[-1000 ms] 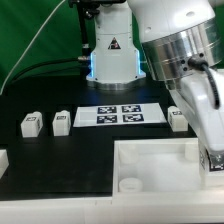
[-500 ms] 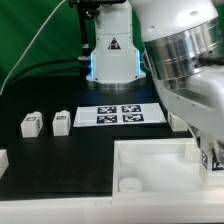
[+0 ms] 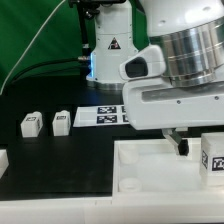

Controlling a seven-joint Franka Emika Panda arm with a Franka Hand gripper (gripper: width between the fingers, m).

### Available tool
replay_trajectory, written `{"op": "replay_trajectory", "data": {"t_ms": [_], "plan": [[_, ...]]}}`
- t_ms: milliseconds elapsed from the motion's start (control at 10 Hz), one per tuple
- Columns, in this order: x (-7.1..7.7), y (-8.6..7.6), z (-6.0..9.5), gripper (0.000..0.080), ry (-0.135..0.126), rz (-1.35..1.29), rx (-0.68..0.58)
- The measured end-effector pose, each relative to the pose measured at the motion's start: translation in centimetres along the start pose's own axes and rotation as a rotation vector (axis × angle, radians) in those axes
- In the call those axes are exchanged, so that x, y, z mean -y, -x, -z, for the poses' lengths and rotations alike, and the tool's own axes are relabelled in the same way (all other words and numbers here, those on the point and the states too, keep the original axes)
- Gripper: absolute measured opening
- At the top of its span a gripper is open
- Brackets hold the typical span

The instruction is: Assemble one leg

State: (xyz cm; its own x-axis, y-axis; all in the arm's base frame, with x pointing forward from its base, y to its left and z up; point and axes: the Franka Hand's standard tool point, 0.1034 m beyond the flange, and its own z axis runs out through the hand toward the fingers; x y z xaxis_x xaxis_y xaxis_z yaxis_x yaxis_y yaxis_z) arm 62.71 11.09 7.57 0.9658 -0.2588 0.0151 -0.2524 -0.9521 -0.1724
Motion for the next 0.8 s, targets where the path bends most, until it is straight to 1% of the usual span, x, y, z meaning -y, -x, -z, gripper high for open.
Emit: {"op": "replay_trajectory", "data": {"t_ms": [100, 200, 300, 400, 500, 600, 700, 800], "plan": [[0.37, -0.13, 0.08, 0.0649, 0.037, 0.223, -0.018], [-0.13, -0.24, 0.06, 0.0649, 0.037, 0.251, -0.016], [-0.15, -0.25, 0.06, 0.0649, 0.035, 0.185, -0.017], [-0.04, -0.2, 0.04, 0.0539, 0.033, 0.125, -0.017], [0.19, -0.11, 0.01, 0.0404, 0.021, -0.038, -0.016], [0.27, -0.02, -0.03, 0.0404, 0.011, -0.179, -0.013], [0.02, -0.03, -0.05, 0.0303, 0.009, -0.357, -0.012], [-0.08, -0.02, -0.07, 0.0303, 0.004, -0.563, -0.011]]}}
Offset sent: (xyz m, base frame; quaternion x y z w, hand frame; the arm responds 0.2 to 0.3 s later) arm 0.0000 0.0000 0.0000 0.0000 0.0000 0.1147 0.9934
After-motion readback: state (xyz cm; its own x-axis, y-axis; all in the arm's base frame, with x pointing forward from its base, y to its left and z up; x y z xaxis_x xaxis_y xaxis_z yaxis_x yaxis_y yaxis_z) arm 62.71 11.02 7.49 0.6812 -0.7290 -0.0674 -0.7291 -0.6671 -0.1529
